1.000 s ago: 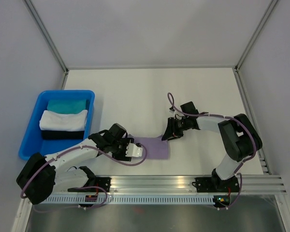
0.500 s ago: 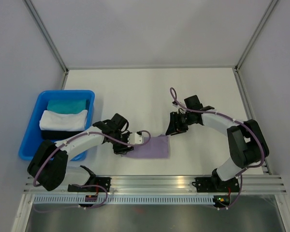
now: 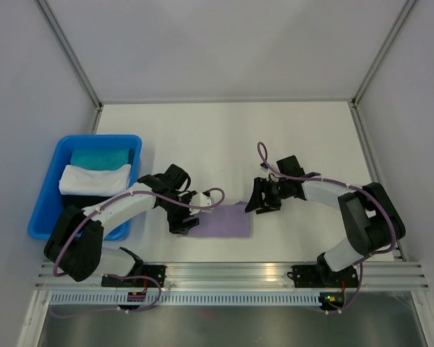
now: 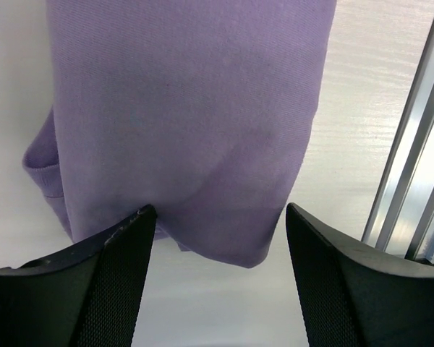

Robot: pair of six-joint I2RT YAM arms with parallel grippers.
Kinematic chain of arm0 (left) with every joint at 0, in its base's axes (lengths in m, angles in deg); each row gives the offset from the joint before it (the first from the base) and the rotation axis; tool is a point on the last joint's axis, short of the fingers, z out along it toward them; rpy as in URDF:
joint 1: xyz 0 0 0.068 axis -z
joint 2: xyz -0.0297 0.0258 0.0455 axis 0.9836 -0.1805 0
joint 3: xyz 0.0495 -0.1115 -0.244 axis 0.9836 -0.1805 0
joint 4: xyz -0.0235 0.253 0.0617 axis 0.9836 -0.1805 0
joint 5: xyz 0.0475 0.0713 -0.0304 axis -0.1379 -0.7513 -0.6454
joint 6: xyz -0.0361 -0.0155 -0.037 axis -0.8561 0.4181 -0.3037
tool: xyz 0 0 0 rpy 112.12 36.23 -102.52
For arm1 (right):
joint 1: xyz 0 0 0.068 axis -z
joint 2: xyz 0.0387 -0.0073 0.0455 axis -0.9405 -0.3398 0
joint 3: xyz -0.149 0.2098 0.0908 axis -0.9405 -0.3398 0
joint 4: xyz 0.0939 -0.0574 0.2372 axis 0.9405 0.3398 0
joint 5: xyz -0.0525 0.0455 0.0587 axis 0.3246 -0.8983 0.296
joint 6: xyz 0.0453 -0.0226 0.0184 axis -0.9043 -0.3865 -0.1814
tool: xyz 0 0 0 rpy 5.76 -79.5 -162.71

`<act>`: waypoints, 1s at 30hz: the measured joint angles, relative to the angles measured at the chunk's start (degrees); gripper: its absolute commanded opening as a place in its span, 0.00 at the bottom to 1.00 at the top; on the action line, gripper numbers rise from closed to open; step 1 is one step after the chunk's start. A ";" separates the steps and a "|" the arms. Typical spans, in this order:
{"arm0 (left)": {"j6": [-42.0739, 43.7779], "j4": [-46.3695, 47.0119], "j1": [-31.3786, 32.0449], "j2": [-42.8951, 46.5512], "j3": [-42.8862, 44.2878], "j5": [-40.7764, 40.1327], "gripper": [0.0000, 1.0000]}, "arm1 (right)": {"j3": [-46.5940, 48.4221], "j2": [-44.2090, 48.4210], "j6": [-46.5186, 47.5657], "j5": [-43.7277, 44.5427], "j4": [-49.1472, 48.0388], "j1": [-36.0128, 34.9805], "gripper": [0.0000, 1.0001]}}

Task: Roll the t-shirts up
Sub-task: Roll the tshirt

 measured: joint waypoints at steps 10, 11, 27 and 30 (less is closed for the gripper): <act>-0.48 -7.61 -4.04 0.28 10.21 8.44 0.82 | -0.35 -5.44 -3.80 -1.27 -9.81 -0.48 0.51; -0.92 -7.69 -4.52 0.02 11.58 8.81 0.81 | -0.33 -5.79 -4.04 -1.05 -10.34 -0.55 0.47; -14.71 -5.25 -3.54 -23.41 27.12 10.84 0.82 | 4.39 -10.47 -6.16 0.24 -13.88 -0.90 0.08; -16.65 -3.15 -2.97 -25.77 27.26 10.93 0.81 | 5.38 -11.13 -5.77 0.50 -13.86 -0.92 0.08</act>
